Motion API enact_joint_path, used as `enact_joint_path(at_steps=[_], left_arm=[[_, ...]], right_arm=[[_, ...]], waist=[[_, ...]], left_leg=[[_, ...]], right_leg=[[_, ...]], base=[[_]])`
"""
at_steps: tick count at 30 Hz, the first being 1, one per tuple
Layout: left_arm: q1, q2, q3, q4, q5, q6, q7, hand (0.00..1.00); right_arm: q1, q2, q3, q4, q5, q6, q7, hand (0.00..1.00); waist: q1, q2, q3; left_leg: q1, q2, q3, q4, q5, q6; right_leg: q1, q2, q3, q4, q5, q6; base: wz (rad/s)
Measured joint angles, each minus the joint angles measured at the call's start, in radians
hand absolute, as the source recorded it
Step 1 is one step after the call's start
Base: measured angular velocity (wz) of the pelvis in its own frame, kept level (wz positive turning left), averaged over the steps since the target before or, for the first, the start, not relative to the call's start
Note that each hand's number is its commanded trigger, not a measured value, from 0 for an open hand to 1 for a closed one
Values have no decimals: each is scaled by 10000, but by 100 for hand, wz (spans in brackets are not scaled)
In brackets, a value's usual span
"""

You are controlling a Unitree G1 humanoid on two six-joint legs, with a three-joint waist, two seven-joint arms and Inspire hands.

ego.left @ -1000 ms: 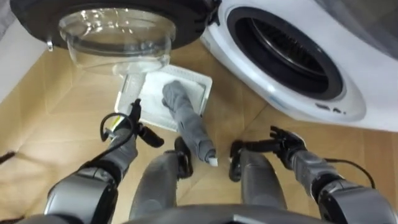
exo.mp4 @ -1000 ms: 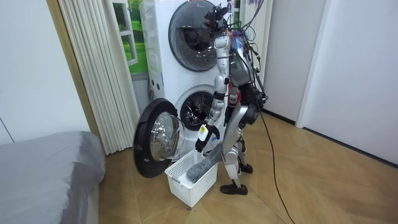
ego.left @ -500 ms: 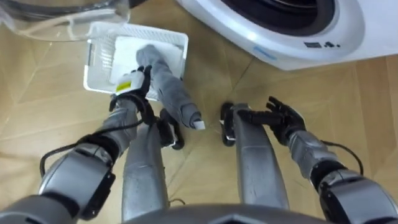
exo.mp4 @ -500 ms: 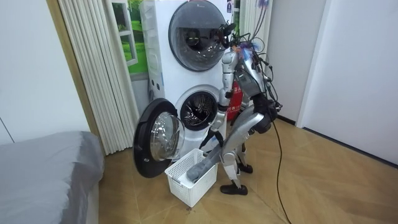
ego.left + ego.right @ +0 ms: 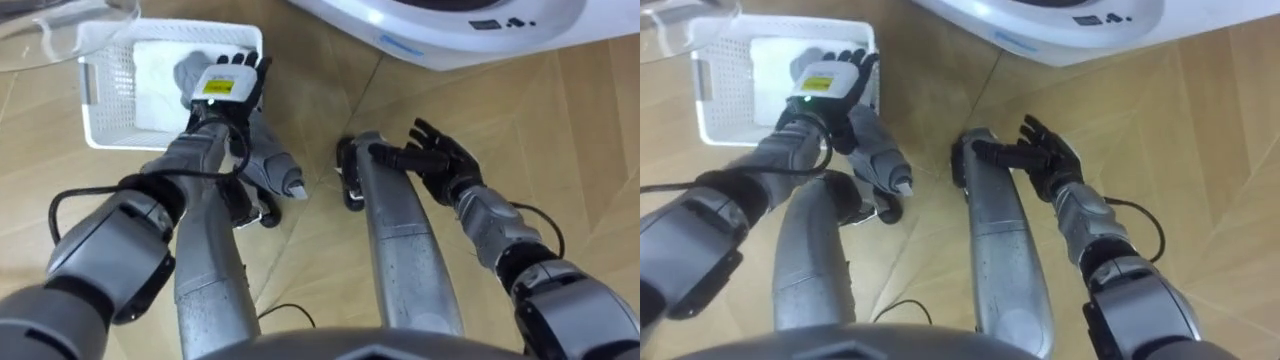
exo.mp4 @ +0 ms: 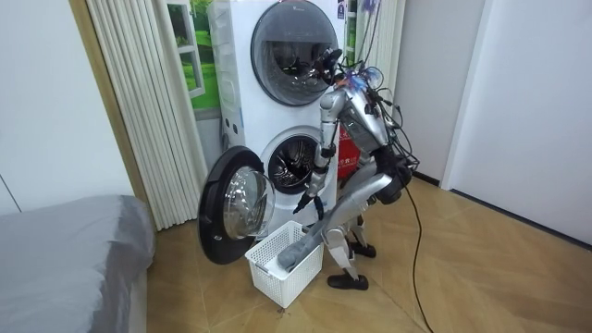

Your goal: Put towel into washing machine

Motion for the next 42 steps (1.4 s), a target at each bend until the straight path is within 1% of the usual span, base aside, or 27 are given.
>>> enact_joint_path(at_steps=[3, 7, 10, 12, 13, 15, 19, 20, 21, 22, 24, 26, 28, 29, 30, 31, 33, 35, 38, 42], left_arm=[[-122, -29, -279, -30, 322, -16, -24, 0], [-140, -42, -678, -127, 307, -21, -310, 0], [-213, -27, -1049, -114, 288, -22, -703, 0], [-236, -23, -1262, -71, 270, -20, -1014, 0], [-236, -19, -1341, -71, 271, -20, -1113, 0], [-244, 1, -1657, -73, 265, -13, -1563, 0], [-279, 30, -1975, -77, 264, -13, -2270, 0], [-313, 75, -2062, -77, 253, -13, -2502, 0], [-383, 81, -2209, -78, 248, -13, -2726, 0], [-421, 76, -2243, -83, 250, -20, -2837, 0], [-528, 80, -2412, -109, 185, -30, -3192, 0], [-577, 95, -2447, -151, 0, -35, -3483, 0], [-690, 95, -2723, -147, -364, -34, -3843, 0], [-731, 84, -2851, -148, -539, -36, -4064, 55], [-766, 72, -3005, -148, -686, -36, -4254, 93], [-795, 72, -3068, -151, -815, -35, -4343, 100], [-828, 84, -3494, -146, -1410, -27, -4773, 100], [-819, 67, -3643, -87, -1704, -5, -5081, 100], [-719, 7, -3824, -43, -1724, 4, -5493, 100], [-505, -12, -3961, -44, -2072, 18, -5740, 100]], right_arm=[[-57, -10, 1, -24, -32, -70, 194, 0], [-106, -14, 28, -39, -30, -134, 295, 0], [-317, 1, 198, -43, -30, -132, 385, 0], [-418, 24, 295, 24, -36, -131, 429, 0], [-422, 27, 307, 25, -56, -132, 430, 0], [-463, 96, 372, 23, -98, -135, 445, 0], [-490, 168, 381, 58, -77, -139, 490, 0], [-549, 192, 420, 72, -50, -146, 491, 0], [-584, 186, 452, 124, -29, -174, 489, 0], [-600, 186, 455, 183, -26, -220, 487, 0], [-671, 190, 511, 401, -26, -376, 494, 0], [-702, 198, 511, 501, -29, -441, 506, 0], [-884, 225, 506, 808, -28, -449, 586, 0], [-1048, 251, 511, 1008, -29, -435, 609, 0], [-1141, 257, 545, 1139, -30, -451, 619, 0], [-1183, 258, 574, 1193, -18, -445, 619, 0], [-1222, 263, 597, 1226, 31, -420, 596, 0], [-1261, 261, 749, 1233, -39, -413, 561, 0], [-1226, 264, 796, 1348, -68, -340, 485, 0], [-1184, 239, 793, 1596, -87, -309, 369, 0]], waist=[[-61, 4, 6], [-113, 5, 9], [-278, 2, 10], [-415, -38, 36], [-443, -38, 36], [-608, -58, 47], [-836, -99, 67], [-902, -132, 84], [-938, -156, 78], [-954, -165, 75], [-960, -167, 74], [-1003, -173, 71], [-1058, -175, 70], [-1125, -176, 69], [-1140, -177, 68], [-1141, -177, 68], [-1146, -177, 68], [-1142, -177, 68], [-1143, -181, 66], [-1140, -182, 67]], left_leg=[[-176, 17, 29, 129, -83, 14], [-329, 45, 37, 151, -101, 22], [-558, 62, 36, 208, -109, 29], [-619, 61, 35, 213, -112, 36], [-625, 64, 35, 213, -112, 37], [-625, 61, 39, 178, -115, 41], [-623, 77, 46, 113, -115, 44], [-630, 147, 106, 112, -126, 64], [-647, 222, 196, 96, -135, 80], [-657, 237, 223, 88, -138, 85], [-694, 351, 300, 23, -146, 100], [-683, 361, 369, -95, -140, 103], [-626, 400, 554, -252, -101, 137], [-582, 404, 686, -328, -85, 159], [-557, 430, 790, -398, -75, 177], [-554, 430, 809, -444, -64, 188], [-551, 464, 885, -480, -56, 195], [-493, 525, 928, -526, -56, 196], [-141, 509, 988, -791, -55, 197], [385, 514, 1125, -1030, -49, 204]], right_leg=[[-167, 1, 20, 116, -74, 16], [-288, -3, -11, 118, -112, 20], [-503, -6, -24, 154, -117, 18], [-552, -13, -34, 157, -119, 21], [-551, -13, -38, 154, -125, 24], [-551, -29, -40, 134, -136, 31], [-559, -47, -45, 81, -141, 26], [-572, -31, -43, 53, -140, 23], [-610, -32, -46, 41, -139, 20], [-629, -30, -46, 33, -139, 21], [-650, -17, -80, -101, -109, -8], [-652, -38, -88, -181, -106, -6], [-652, -94, -82, -284, -101, -2], [-652, -159, -87, -315, -102, -2], [-651, -174, -83, -378, -102, -1], [-650, -183, -90, -427, -100, 3], [-633, -201, -109, -495, -97, 8], [-533, -196, -181, -620, -96, 9], [-160, -250, -302, -855, -96, 8], [397, -443, -596, -1120, -98, 7]], base=[[0], [0], [0], [0], [0], [3], [-1], [-5], [-4], [-4], [-8], [3], [10], [8], [5], [0], [0], [-2], [3], [2]])
